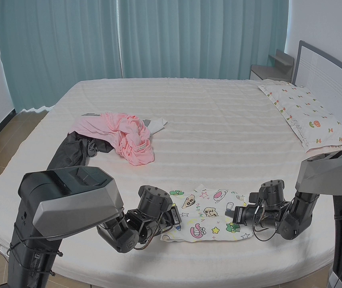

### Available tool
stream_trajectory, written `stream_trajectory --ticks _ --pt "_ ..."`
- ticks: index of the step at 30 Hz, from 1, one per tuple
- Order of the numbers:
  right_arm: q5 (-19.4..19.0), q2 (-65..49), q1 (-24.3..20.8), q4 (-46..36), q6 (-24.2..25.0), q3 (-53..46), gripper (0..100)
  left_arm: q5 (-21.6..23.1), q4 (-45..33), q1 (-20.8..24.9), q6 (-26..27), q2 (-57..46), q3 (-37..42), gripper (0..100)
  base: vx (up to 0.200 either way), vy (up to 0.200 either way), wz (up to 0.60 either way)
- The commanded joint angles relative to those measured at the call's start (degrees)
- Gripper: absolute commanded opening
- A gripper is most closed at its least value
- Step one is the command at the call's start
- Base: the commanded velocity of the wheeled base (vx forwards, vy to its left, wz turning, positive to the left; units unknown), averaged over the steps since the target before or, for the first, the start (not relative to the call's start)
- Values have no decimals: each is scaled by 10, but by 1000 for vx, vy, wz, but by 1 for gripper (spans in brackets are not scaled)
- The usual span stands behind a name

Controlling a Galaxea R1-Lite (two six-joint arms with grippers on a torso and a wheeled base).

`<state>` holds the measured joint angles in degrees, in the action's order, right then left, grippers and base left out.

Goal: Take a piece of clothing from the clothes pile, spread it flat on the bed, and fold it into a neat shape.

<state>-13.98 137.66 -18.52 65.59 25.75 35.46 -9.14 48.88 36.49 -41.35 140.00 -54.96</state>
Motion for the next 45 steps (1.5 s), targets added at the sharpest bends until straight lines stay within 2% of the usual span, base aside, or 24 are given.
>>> stream_trajectory --ticks 1,45 --pt "0 -8 1 1 0 0 0 -4 2 -1 -5 -5 -6 0 0 0 0" --pt "4 -63 5 -19 -2 -26 0 -3 3 -4 -7 -33 7 0 0 -200 0"
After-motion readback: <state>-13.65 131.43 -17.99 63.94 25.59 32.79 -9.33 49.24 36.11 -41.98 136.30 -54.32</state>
